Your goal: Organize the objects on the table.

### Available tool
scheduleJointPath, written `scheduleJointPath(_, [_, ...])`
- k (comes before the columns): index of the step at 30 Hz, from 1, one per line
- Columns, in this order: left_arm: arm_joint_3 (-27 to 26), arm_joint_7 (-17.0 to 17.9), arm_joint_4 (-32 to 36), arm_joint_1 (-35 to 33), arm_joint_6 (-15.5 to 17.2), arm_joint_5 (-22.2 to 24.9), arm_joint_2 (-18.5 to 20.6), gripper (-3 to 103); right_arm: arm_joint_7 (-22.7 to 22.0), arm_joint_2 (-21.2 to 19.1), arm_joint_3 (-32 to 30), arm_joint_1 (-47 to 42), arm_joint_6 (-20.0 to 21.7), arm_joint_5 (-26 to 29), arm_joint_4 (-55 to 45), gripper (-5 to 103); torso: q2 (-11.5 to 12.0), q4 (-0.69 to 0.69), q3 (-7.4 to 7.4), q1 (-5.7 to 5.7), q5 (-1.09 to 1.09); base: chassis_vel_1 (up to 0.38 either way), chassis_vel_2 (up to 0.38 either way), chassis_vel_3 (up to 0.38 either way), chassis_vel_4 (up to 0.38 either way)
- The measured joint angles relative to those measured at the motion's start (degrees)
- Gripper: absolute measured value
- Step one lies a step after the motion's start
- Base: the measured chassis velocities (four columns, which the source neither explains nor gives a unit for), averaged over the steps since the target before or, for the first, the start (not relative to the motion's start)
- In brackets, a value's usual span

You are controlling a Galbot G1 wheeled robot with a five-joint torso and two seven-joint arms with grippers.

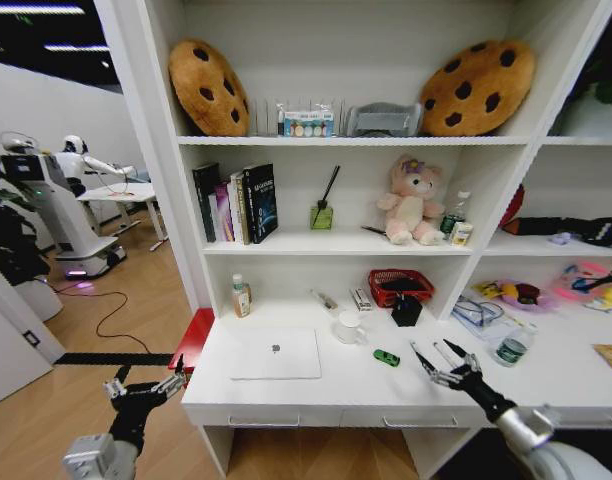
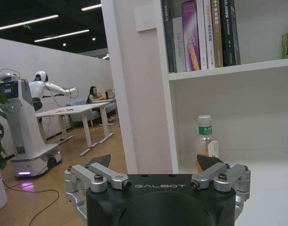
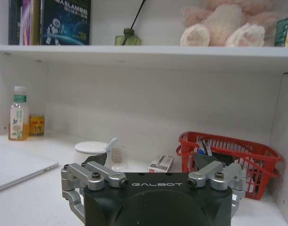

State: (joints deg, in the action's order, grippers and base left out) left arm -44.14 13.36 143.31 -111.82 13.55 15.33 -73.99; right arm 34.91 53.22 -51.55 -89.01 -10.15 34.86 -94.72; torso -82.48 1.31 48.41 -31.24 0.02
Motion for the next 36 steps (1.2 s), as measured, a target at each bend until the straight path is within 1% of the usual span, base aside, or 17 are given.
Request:
scheduleJointPath(5, [0.02, 0.07, -0.03, 0.04, 0.0, 0.03, 0.04, 100, 3.39, -0.35, 3.89, 4.44, 1.24, -3.53, 5.96, 100, 0.0, 0.05, -0.01, 0.01, -0.02, 0.0, 0.0, 0.0, 0.0])
scheduleJointPath(7, [0.03, 0.09, -0.04, 0.05, 0.0, 0.04, 0.04, 100, 5.08, -0.16, 5.83, 5.98, 1.4, -5.24, 7.62, 100, 0.0, 0.04, -0.01, 0.01, -0.02, 0.0, 0.0, 0.0, 0.0])
scheduleJointPath(8, [0.03, 0.09, -0.04, 0.05, 0.0, 0.04, 0.04, 100, 5.08, -0.16, 5.83, 5.98, 1.4, -5.24, 7.62, 100, 0.0, 0.04, -0.01, 0.01, -0.02, 0.0, 0.0, 0.0, 0.0])
scheduleJointPath(9, [0.04, 0.12, -0.04, 0.06, 0.0, 0.05, 0.05, 100, 6.39, -0.05, 7.65, 7.23, 1.45, -6.27, 8.93, 100, 0.0, 0.02, -0.01, 0.01, -0.02, 0.0, 0.0, 0.0, 0.0])
scheduleJointPath(11, [0.04, 0.12, -0.04, 0.06, 0.0, 0.05, 0.05, 100, 6.9, 0.0, 8.34, 7.77, 1.45, -6.56, 9.52, 100, 0.0, 0.03, -0.01, 0.01, -0.03, 0.0, 0.0, 0.0, 0.0])
scheduleJointPath(12, [0.05, 0.14, -0.05, 0.07, 0.0, 0.06, 0.06, 100, 8.42, 0.07, 10.1, 9.35, 1.45, -7.45, 11.4, 100, 0.0, 0.02, -0.01, 0.01, -0.02, 0.0, 0.0, 0.0, 0.0])
scheduleJointPath(14, [0.06, 0.16, -0.05, 0.08, 0.0, 0.07, 0.06, 100, 9.99, 0.07, 12.27, 11.61, 1.38, -8.42, 13.99, 100, 0.0, 0.03, -0.01, 0.01, -0.03, 0.0, 0.0, 0.0, 0.0])
scheduleJointPath(15, [0.06, 0.16, -0.05, 0.08, 0.0, 0.07, 0.06, 100, 9.99, 0.07, 12.27, 11.61, 1.38, -8.42, 13.99, 100, 0.0, 0.03, -0.01, 0.01, -0.03, 0.0, 0.0, 0.0, 0.0])
scheduleJointPath(17, [0.07, 0.16, -0.06, 0.08, 0.0, 0.08, 0.08, 100, 11.02, 0.22, 14.38, 14.19, 1.24, -9.01, 16.36, 100, 0.0, 0.02, -0.01, 0.01, -0.02, 0.0, 0.0, 0.0, 0.0])
scheduleJointPath(24, [0.08, 0.19, -0.07, 0.08, 0.01, 0.08, 0.09, 100, 11.14, 0.33, 17.14, 18.57, 1.26, -9.02, 19.03, 100, 0.0, 0.02, -0.01, 0.02, -0.03, 0.0, 0.0, 0.0, 0.0])
scheduleJointPath(25, [0.09, 0.19, -0.06, 0.08, 0.01, 0.09, 0.09, 100, 11.14, 0.31, 17.36, 18.91, 1.26, -9.05, 19.28, 103, 0.0, 0.02, -0.01, 0.02, -0.03, 0.0, 0.0, 0.0, 0.0])
scheduleJointPath(26, [0.09, 0.19, -0.06, 0.08, 0.01, 0.09, 0.09, 100, 11.14, 0.31, 17.36, 18.91, 1.26, -9.05, 19.28, 103, 0.0, 0.02, -0.01, 0.02, -0.03, 0.0, 0.0, 0.0, 0.0])
scheduleJointPath(27, [0.09, 0.2, -0.07, 0.08, 0.01, 0.09, 0.09, 100, 11.11, 0.53, 17.89, 19.73, 1.23, -9.41, 20.24, 100, -0.01, 0.02, -0.01, 0.02, -0.03, 0.0, 0.0, 0.0, 0.0])
scheduleJointPath(29, [0.08, 0.2, -0.06, 0.08, 0.01, 0.09, 0.09, 100, 11.12, 0.62, 17.97, 19.86, 1.21, -9.52, 20.49, 98, -0.01, 0.02, -0.01, 0.02, -0.03, 0.0, 0.0, 0.0, 0.0])
scheduleJointPath(32, [0.09, 0.21, -0.06, 0.08, 0.01, 0.09, 0.09, 100, 11.03, 0.81, 18.01, 19.93, 0.93, -11.33, 21.04, 84, -0.01, 0.02, -0.01, 0.02, -0.03, 0.0, 0.0, 0.0, 0.0])
scheduleJointPath(33, [0.09, 0.21, -0.06, 0.08, 0.01, 0.09, 0.09, 100, 11.03, 0.81, 18.01, 19.93, 0.93, -11.33, 21.04, 84, -0.01, 0.02, -0.01, 0.02, -0.03, 0.0, 0.0, 0.0, 0.0])
scheduleJointPath(36, [0.09, 0.21, -0.07, 0.07, 0.02, 0.09, 0.09, 100, 11.05, 0.73, 17.76, 19.22, 0.14, -11.82, 21.07, 67, -0.02, 0.02, -0.03, 0.02, -0.04, 0.0, 0.0, 0.0, 0.0])
